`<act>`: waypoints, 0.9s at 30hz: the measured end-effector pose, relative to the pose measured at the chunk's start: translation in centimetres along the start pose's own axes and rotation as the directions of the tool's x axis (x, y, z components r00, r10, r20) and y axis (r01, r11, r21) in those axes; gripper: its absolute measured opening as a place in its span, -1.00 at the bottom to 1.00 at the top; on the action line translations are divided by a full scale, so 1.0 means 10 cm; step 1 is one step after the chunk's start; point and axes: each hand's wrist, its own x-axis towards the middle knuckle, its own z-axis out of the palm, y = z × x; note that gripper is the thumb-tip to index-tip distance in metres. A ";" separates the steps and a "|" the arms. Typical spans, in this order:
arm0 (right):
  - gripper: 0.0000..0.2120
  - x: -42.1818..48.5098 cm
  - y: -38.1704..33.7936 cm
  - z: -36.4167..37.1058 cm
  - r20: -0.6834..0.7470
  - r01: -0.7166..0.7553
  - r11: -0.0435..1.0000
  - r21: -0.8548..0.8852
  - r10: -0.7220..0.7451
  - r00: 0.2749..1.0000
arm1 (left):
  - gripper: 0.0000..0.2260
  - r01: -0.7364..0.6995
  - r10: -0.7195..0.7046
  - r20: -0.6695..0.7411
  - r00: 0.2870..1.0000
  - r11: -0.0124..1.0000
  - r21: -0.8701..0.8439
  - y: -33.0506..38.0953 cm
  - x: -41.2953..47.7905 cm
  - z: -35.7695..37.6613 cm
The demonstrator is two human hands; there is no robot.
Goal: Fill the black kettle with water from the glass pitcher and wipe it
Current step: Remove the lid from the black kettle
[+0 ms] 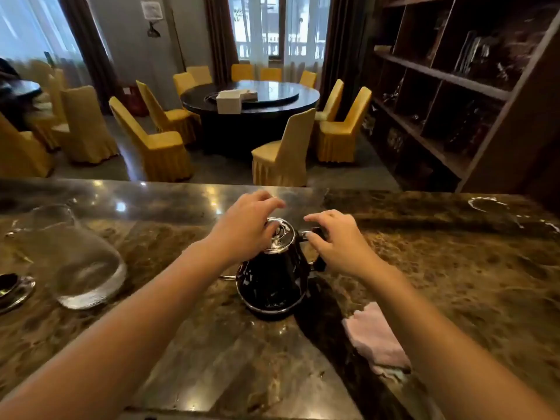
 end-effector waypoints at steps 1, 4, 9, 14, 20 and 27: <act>-0.67 -0.01 0.00 0.01 0.025 -0.005 1.000 -0.017 0.006 1.000 | -0.66 -0.033 0.031 0.040 0.999 0.998 0.046 0.01 0.02 0.00; -0.73 0.28 0.37 0.29 0.127 -0.030 0.998 0.061 0.022 0.992 | -0.73 0.002 -0.025 0.197 0.980 0.993 0.114 -0.14 0.42 0.25; -0.81 0.25 0.43 0.32 0.015 0.001 0.994 0.112 -0.003 1.000 | -0.80 -0.095 0.074 0.268 0.961 0.993 0.065 -0.25 0.46 0.21; -0.82 0.25 0.42 0.25 0.024 0.026 0.990 0.137 -0.030 0.999 | -0.87 -0.133 0.123 0.394 0.911 0.991 -0.001 -0.28 0.56 0.18; -0.82 0.25 0.41 0.27 0.014 0.009 0.991 0.134 -0.011 1.000 | -0.82 -0.200 0.219 0.424 0.879 0.976 -0.088 -0.39 0.66 0.12; -0.81 0.28 0.43 0.23 0.051 0.012 0.993 0.117 -0.018 0.999 | -0.81 -0.165 0.227 0.323 0.919 0.964 -0.209 -0.47 0.61 0.23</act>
